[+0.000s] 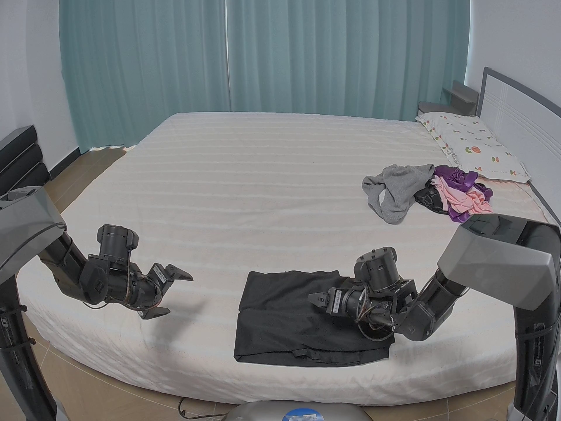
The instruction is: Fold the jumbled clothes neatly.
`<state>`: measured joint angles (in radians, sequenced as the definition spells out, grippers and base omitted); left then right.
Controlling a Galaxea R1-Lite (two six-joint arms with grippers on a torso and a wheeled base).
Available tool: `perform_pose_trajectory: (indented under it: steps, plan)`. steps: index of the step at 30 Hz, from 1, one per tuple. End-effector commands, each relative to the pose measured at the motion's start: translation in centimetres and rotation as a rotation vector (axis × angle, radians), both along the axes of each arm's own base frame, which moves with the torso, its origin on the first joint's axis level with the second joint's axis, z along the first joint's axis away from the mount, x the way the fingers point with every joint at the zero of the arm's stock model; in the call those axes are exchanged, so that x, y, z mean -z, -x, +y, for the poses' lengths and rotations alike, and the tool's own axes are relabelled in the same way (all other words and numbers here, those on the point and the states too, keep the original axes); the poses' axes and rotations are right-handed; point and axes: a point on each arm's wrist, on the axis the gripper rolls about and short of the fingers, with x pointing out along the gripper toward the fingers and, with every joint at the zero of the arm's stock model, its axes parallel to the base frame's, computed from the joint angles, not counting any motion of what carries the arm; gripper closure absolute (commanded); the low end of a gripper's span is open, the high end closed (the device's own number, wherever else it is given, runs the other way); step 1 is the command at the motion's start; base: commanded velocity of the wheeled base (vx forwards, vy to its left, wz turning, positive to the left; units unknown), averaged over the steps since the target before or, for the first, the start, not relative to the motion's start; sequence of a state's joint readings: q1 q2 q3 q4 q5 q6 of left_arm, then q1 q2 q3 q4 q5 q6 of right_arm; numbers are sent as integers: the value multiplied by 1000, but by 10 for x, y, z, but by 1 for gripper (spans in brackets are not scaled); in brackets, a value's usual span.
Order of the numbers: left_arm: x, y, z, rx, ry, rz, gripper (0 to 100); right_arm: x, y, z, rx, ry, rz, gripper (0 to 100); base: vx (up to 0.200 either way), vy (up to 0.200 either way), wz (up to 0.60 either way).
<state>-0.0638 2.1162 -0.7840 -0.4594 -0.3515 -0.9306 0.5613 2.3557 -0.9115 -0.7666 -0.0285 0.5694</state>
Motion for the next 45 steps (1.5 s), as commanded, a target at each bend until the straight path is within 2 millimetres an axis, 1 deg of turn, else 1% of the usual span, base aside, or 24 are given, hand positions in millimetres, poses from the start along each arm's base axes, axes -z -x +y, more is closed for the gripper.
perform_pose_trajectory:
  steps: [1,5,9,11,17,22,28,31,32,36,45]
  plan:
    - [1,0,0,0,0,2,0,7,-22,-4,45,-6,-21,0,0,0,0]
    - [1,0,0,0,0,2,0,3,-37,-17,90,-19,-45,0,0,0,0]
    - [0,0,0,1,1,0,0,2,-56,-43,166,-28,-63,0,0,0,0]
    - [1,0,0,1,1,2,0,2,-61,-55,205,-22,-66,0,0,0,0]
    - [1,0,0,1,1,2,0,8,-59,-77,252,2,-44,0,0,0,0]
    - [1,0,0,1,1,2,0,11,-60,-83,266,-10,-68,0,0,0,0]
    - [0,0,0,0,0,0,0,10,-61,-82,259,-26,-83,0,0,0,0]
    - [1,0,0,0,0,2,0,15,-61,-82,256,-22,-71,0,0,0,0]
    - [1,0,0,0,0,2,0,18,-60,-83,255,-17,-63,100,0,0,0]
    - [1,0,0,0,0,2,0,24,-60,-83,261,-15,-52,100,0,0,0]
    - [2,0,0,0,0,5,0,21,-63,-87,284,-13,-66,100,0,0,0]
